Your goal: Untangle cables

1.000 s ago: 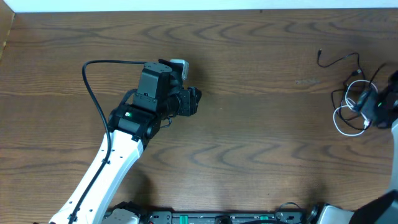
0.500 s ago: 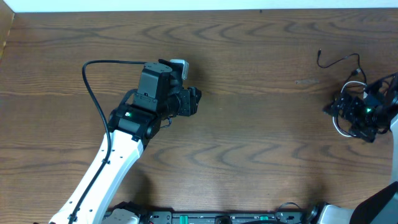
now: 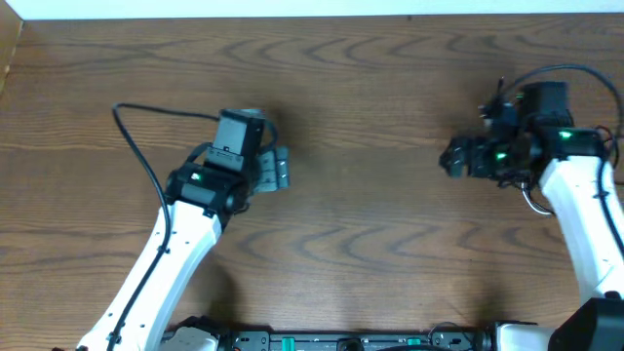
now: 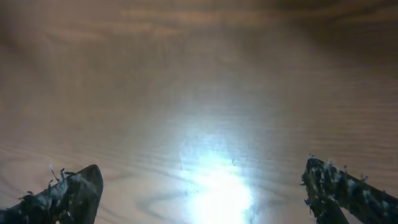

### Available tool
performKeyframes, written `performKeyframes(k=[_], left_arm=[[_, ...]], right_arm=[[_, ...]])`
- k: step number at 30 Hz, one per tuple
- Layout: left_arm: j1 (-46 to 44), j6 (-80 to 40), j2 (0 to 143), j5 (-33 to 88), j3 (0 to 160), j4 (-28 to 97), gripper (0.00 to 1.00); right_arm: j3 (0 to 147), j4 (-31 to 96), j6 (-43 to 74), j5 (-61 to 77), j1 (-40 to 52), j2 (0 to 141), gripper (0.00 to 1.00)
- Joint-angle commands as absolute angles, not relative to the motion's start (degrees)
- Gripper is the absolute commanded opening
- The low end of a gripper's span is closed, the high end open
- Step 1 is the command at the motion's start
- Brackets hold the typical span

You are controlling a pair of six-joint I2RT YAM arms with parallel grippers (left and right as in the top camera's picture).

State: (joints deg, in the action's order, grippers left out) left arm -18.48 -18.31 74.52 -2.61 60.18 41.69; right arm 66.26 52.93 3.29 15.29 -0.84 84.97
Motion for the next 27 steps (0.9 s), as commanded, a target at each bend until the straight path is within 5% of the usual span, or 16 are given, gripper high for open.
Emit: performKeyframes(k=[1,10,19,27], left_arm=[[-13.65,-23.9,75.57,-3.95,60.31,47.0,0.93],[-2.61,-17.58,74.3,3.66,59.79,64.1,0.94],[-2.96,-15.29,42.76,5.1,44.75,50.11,0.94],[-2.96,-15.27,22.24,5.17,42.33,49.5,0.95]], right_arm=[[66.74,56.14,1.87,8.51,2.02,85.1,0.99],[66.02,66.37,3.55,8.45,2.46,82.65,0.99],[50.11,52.27,3.79,7.35,2.46,50.06,0.99],[48.21,53.47,3.77,7.42,2.46,32.25,0.99]])
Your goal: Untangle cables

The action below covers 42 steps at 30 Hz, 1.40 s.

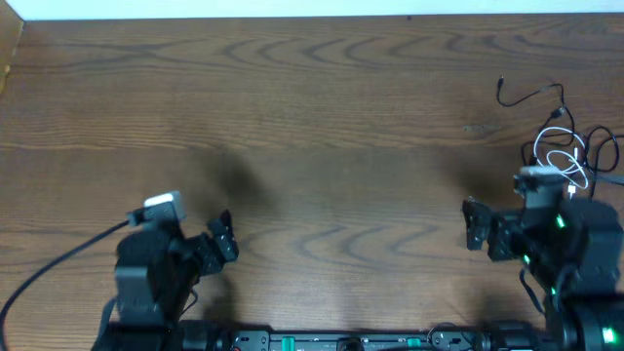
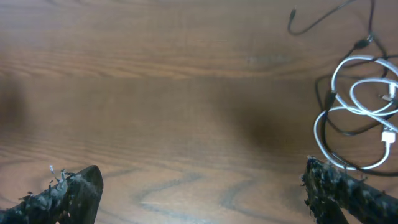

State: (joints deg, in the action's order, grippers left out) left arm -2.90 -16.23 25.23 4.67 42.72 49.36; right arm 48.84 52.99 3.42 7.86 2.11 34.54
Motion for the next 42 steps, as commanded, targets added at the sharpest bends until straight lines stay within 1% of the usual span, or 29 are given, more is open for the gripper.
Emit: performKeyframes(k=[1,7,17,23,25,27,31,39,42], left_arm=[[-2.96,-15.27,21.12,5.17,42.33,49.65,0.95],[-2.96,-15.27,20.47,5.17,42.33,50.5,0.95],[-2.96,-15.27,20.47,5.17,42.33,50.5,0.95],[-2.96,-15.27,20.47,5.17,42.33,50.5,0.95],[-2.96,-15.27,20.47,5.17,42.33,50.5,0.95],[-2.96,-15.27,20.47,5.17,42.33,50.5,0.95],[-2.96,-15.27,20.47,5.17,42.33,50.5,0.95],[-2.96,-15.27,20.47,5.17,42.33,50.5,0.96],[-2.96,-15.27,20.47,5.17,42.33,50.5,0.96]], right_arm=[[48.21,53.8,3.77,7.4,2.46,31.2,0.99],[48.21,55.27,3.77,7.42,2.46,30.63,0.99],[48.21,62.85,3.73,7.35,2.46,30.63,0.99],[47.81,62.81,-0.1,3.99,2.46,27.59,0.99],[46.59,57.32,-4.6,4.01,2.46,24.62,0.99],[44.45,52.34,-6.57,4.01,2.46,21.63,0.99],[38.59,44.23,-6.5,4.01,2.46,15.81,0.99],[21.65,21.65,-6.5,4.01,2.46,1.02,0.99],[17.06,13.82,-6.52,3.99,2.63,0.3,0.99]])
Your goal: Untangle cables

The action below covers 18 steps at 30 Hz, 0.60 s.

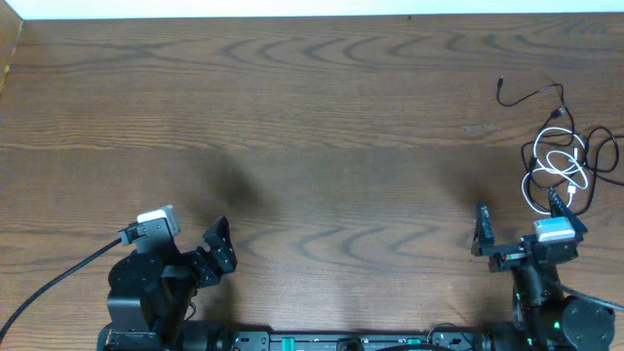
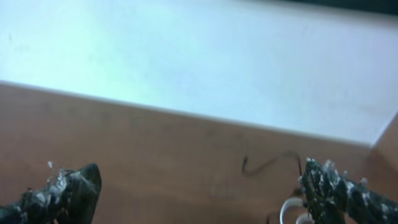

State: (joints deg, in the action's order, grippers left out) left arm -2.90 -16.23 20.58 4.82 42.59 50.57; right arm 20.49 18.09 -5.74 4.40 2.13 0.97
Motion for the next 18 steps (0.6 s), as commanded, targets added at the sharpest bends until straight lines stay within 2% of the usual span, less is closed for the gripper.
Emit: performKeyframes(k=[1,12,18], left_arm=[[-2.96,-15.27,20.47,5.17,42.33,50.5,0.96],[-2.96,-15.27,20.47,5.17,42.33,50.5,0.96],[-2.96,-15.27,20.47,5.17,42.33,50.5,0.96]], right_arm=[[15.9,11.86,-6.55,3.95,2.68,0.32,0.99],[1.28,-5.76,-6.5,3.99,2.72,0.32,0.99],[0.32,2.79,-6.28,4.62,2.72,0.32,0.99]])
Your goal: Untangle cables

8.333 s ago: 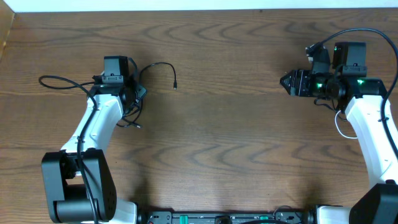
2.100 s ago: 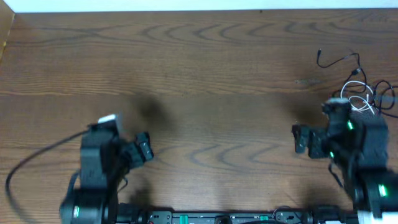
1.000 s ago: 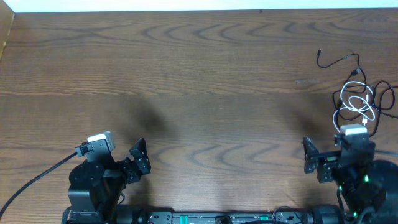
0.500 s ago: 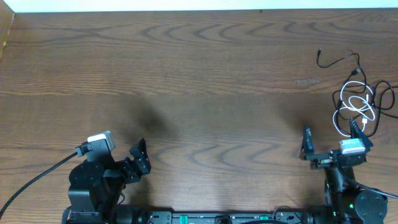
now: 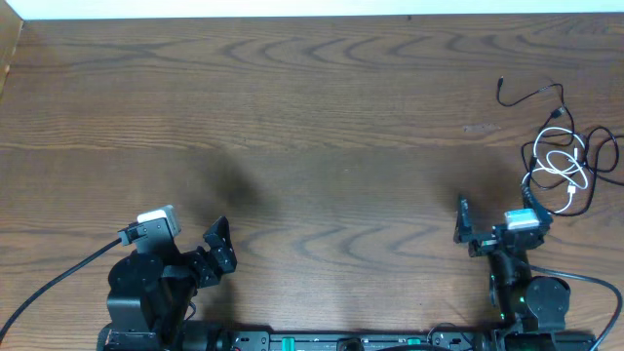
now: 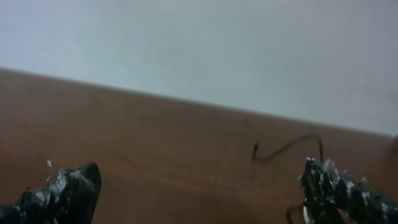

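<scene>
The cables lie at the table's far right: a white cable [image 5: 562, 166] coiled in loops, tangled with a thin black cable [image 5: 534, 95] whose loose end trails toward the back. My right gripper [image 5: 495, 211] is folded back near the front edge, left of the tangle and clear of it, open and empty. In the right wrist view its fingers [image 6: 67, 190] stand wide apart, the gripper [image 6: 199, 194] facing the back wall, with the black cable end [image 6: 283, 149] far ahead. My left gripper [image 5: 220, 250] rests at the front left, its two fingers apart, holding nothing.
The brown wooden table [image 5: 322, 127] runs back to a white wall [image 6: 199, 43]. The left arm's own black lead [image 5: 58, 263] trails off the front left corner. The arm bases sit along the front edge.
My right gripper has shifted a little to the left near the front edge and its view has turned slightly. The left arm and the cables have not moved.
Both arms were stretched out over the table, the right one open above the far right, hiding the cables. Then both were pulled back toward the front edge and the tangle showed. Since then they sit folded there, grippers empty, cables untouched.
</scene>
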### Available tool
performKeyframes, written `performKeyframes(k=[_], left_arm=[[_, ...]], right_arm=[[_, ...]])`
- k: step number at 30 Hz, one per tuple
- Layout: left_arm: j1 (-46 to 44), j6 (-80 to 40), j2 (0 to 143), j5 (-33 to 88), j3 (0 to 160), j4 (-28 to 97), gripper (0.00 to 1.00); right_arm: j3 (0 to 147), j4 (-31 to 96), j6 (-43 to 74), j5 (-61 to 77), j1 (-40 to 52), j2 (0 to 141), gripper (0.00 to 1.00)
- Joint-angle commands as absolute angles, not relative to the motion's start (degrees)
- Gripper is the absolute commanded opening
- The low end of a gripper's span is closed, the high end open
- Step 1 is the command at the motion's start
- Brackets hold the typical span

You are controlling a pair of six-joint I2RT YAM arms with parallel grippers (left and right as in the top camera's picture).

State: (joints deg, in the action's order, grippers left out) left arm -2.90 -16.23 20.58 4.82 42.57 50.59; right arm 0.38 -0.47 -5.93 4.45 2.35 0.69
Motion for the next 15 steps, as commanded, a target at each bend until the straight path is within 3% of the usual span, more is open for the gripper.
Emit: performKeyframes(k=[1,15], left_arm=[[-2.96,-15.27,20.47,5.17,42.33,50.5,0.96],[-2.96,-15.27,20.47,5.17,42.33,50.5,0.96]], right_arm=[[0.34,4.29,-6.28,4.47,2.72,0.36,0.99],[0.32,4.03,-6.28,4.43,2.72,0.75,0.99]])
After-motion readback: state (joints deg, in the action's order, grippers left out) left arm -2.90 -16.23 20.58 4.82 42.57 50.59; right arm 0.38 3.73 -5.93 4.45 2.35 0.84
